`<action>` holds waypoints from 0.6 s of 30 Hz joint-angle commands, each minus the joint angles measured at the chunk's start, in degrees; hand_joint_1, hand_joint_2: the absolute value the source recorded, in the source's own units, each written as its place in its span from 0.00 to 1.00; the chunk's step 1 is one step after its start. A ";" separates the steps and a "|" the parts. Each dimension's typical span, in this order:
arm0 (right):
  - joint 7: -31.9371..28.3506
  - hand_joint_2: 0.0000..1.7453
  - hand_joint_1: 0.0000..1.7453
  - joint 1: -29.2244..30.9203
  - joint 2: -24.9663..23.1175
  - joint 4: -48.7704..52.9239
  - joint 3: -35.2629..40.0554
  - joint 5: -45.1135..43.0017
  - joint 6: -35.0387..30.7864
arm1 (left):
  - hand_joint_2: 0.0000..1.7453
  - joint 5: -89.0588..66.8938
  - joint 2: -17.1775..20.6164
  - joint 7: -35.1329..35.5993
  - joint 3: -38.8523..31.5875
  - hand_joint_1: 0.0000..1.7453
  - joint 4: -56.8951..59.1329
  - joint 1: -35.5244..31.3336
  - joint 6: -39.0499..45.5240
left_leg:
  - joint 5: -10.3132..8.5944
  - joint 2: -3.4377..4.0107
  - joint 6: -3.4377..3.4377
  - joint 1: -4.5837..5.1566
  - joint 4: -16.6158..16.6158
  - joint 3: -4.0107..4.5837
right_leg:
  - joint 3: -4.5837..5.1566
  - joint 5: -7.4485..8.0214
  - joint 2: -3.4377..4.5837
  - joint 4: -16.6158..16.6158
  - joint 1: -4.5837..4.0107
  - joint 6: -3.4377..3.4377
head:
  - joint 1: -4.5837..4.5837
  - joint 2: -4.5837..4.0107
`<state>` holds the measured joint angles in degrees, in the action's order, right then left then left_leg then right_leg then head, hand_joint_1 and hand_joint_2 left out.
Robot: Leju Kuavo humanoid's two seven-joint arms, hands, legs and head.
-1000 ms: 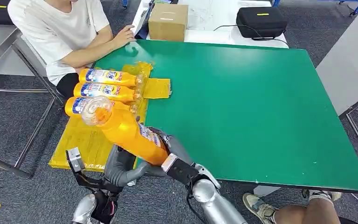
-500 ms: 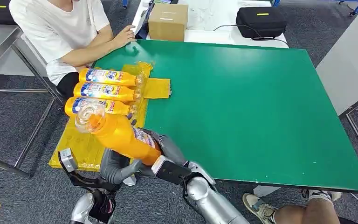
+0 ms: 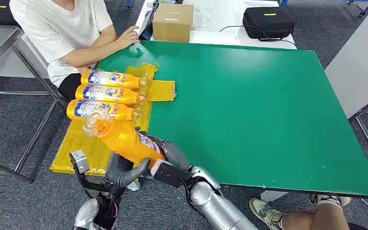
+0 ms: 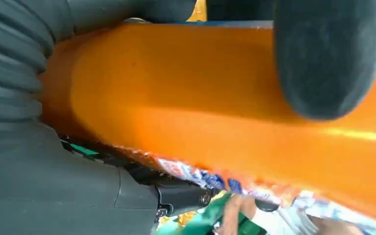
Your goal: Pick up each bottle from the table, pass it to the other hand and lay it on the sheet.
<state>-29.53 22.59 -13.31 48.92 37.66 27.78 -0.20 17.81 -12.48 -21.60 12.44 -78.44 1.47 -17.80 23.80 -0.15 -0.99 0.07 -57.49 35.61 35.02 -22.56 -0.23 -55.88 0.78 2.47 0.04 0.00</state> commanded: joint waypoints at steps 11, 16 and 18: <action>-0.35 0.00 0.00 -0.98 -2.06 -5.64 0.79 -1.11 -6.66 | 1.00 7.88 0.01 4.13 -0.11 1.00 1.74 -3.88 0.71 | 0.10 -0.15 0.06 -0.06 0.03 -0.27 | -0.32 -0.14 -0.14 0.03 -0.06 -0.09 | 0.02 0.00; -2.08 0.00 0.00 -2.19 -2.63 -5.00 0.33 -1.30 -9.23 | 1.00 8.87 0.90 4.25 -1.39 1.00 1.75 -4.15 2.85 | 0.10 -0.10 0.08 -0.05 0.03 -0.28 | -0.31 -0.14 -0.09 0.01 -0.05 -0.11 | 0.02 0.00; -2.31 0.00 0.00 -2.61 -2.56 -4.57 0.24 -1.64 -9.78 | 1.00 4.90 1.53 2.26 -1.75 1.00 2.10 -4.70 6.80 | 0.11 -0.11 0.09 -0.07 0.02 -0.29 | -0.32 -0.15 -0.10 0.01 -0.07 -0.11 | 0.02 0.00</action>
<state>-30.95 20.65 -15.85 46.62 38.03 26.43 -8.66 26.36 -12.50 -17.75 12.15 -78.34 0.32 -15.60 23.80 -0.17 -0.99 0.07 -57.49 35.62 35.02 -22.56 -0.24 -55.88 0.78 2.47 0.07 0.00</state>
